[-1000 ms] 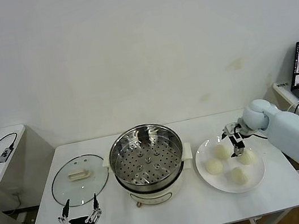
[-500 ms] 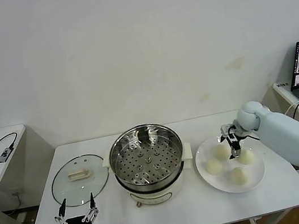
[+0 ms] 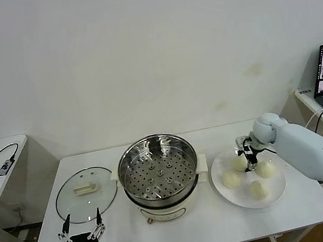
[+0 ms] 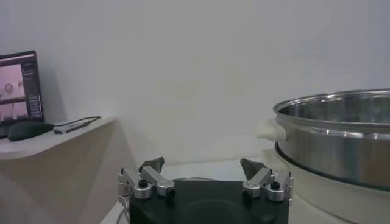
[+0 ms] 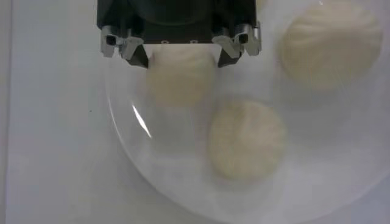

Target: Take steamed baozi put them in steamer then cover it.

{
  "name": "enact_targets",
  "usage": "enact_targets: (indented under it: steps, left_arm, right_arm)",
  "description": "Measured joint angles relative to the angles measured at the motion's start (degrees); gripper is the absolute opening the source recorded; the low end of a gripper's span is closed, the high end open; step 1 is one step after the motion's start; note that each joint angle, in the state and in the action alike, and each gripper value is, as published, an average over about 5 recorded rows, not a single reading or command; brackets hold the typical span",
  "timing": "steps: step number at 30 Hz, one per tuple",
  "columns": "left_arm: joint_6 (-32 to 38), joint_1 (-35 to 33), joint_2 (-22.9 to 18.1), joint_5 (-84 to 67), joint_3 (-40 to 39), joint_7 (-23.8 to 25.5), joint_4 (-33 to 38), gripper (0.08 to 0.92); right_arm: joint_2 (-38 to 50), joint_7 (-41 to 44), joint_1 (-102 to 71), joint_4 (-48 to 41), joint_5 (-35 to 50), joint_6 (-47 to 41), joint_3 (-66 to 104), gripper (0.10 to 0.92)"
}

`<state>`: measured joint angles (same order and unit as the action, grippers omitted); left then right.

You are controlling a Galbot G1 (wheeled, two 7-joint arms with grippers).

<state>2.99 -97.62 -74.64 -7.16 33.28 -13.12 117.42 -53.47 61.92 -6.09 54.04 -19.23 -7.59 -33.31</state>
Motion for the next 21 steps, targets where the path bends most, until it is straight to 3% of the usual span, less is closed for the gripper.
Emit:
enact_targets:
  steps: [15, 21]
  left_arm:
    - [0.2, 0.0, -0.1, 0.2, 0.0, 0.0, 0.2, 0.823]
    - [0.0, 0.0, 0.1, 0.2, -0.1, 0.0, 0.3, 0.823]
  right_arm:
    - [1.4, 0.2, 0.6, 1.9, 1.1, -0.1, -1.6, 0.528]
    - [3.0, 0.1, 1.8, 4.3, 2.6, -0.2, -2.9, 0.518]
